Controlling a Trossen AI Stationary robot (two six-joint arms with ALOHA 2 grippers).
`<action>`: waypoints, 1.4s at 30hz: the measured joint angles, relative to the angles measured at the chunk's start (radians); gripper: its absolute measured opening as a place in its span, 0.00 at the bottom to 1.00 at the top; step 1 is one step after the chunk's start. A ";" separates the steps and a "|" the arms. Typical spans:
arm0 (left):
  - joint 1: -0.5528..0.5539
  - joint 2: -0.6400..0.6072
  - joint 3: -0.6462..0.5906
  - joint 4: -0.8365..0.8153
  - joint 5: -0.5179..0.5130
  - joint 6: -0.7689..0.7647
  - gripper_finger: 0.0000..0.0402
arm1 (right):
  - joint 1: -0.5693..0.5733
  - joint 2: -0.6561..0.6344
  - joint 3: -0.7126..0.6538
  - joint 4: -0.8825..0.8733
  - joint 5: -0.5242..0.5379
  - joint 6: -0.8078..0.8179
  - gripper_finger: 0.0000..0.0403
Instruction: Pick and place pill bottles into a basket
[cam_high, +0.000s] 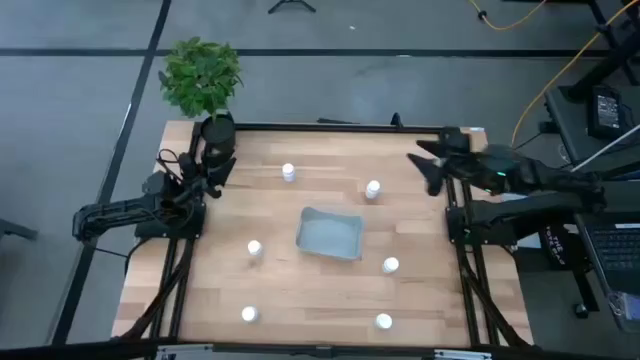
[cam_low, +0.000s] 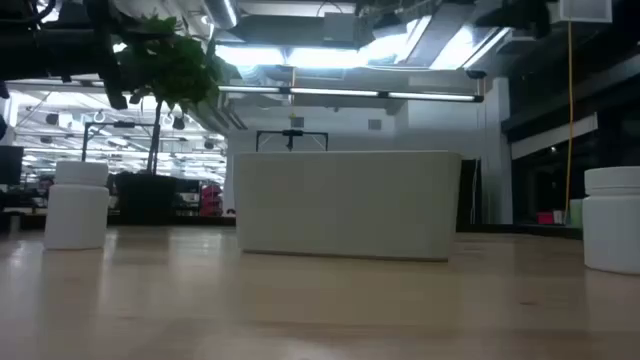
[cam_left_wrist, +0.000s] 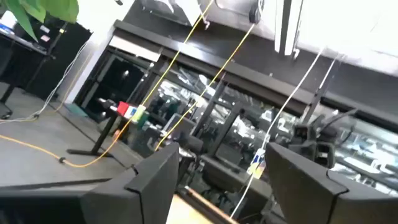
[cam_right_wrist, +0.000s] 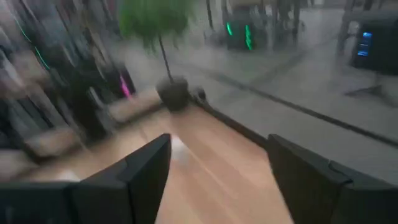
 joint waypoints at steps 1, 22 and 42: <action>0.000 0.000 0.000 -0.007 0.000 0.008 0.58 | -0.002 0.063 0.050 -0.019 0.001 -0.046 0.66; 0.000 0.000 0.000 -0.247 0.217 -0.076 0.58 | -0.173 0.744 0.317 -0.471 -0.367 0.150 0.95; 0.000 0.000 0.000 -0.255 0.266 -0.173 0.58 | -0.311 1.077 0.320 -0.480 -0.421 0.113 0.98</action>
